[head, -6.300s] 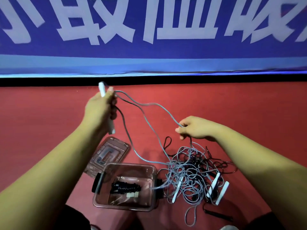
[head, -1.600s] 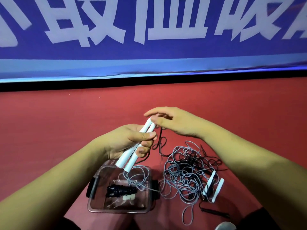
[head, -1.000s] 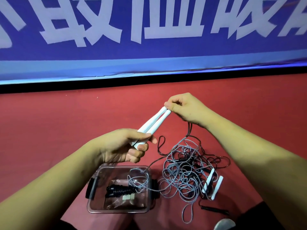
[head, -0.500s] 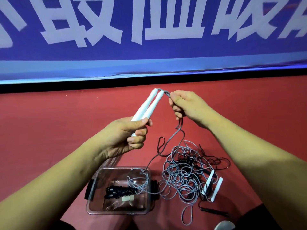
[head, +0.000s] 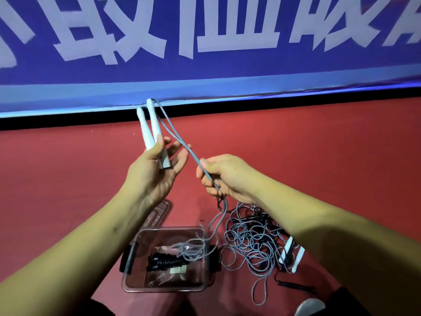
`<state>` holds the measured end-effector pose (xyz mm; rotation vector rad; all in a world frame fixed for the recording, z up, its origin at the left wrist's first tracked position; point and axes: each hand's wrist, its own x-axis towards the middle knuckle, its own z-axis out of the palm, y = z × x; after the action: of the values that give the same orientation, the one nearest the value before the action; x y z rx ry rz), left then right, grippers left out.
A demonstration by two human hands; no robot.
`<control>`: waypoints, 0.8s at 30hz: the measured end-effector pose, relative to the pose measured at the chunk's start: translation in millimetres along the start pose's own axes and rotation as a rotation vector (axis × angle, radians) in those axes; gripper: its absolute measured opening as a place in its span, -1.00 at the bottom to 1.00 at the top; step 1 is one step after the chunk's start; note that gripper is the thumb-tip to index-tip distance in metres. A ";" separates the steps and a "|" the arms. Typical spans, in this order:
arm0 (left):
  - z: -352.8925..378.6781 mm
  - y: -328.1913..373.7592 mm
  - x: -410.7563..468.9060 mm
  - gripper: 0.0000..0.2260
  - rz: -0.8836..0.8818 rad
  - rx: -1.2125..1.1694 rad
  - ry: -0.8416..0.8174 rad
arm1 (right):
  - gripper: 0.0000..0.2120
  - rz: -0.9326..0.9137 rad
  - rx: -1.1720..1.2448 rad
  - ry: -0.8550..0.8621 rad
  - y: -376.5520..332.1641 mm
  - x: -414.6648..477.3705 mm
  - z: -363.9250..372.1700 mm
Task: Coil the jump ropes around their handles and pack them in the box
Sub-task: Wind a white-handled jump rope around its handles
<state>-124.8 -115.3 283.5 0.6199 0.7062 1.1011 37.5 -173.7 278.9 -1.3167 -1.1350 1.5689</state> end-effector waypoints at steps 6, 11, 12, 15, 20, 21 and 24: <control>2.7 -6.0 -1.4 -0.75 -0.008 -0.017 -0.009 | -0.69 0.027 -0.092 0.043 8.6 0.3 32.8; 7.0 -8.5 -7.1 -0.60 -0.079 0.078 0.005 | -0.65 0.027 -0.281 0.109 7.0 4.0 43.5; 6.9 -9.3 -7.3 -0.61 -0.091 0.099 -0.009 | -0.65 0.036 -0.314 0.108 6.0 4.3 43.6; 4.8 -10.7 -6.6 -0.64 -0.110 0.127 -0.040 | -0.66 0.056 -0.387 0.079 2.7 3.1 42.2; 6.0 -12.6 -7.3 -0.69 -0.124 0.167 -0.031 | -0.63 -0.009 -0.476 0.051 -2.7 -0.8 42.7; 6.1 -13.6 -6.5 -0.70 -0.126 0.152 -0.021 | -0.62 -0.025 -0.509 0.051 -2.9 -1.0 42.9; 7.1 -14.2 -4.5 -0.74 -0.113 0.069 -0.024 | -0.61 -0.093 -0.630 0.068 -4.4 -2.3 43.0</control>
<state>-112.6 -125.0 278.2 0.6438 0.7518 0.9666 -4.4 -180.9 286.6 -1.6652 -1.7009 1.1223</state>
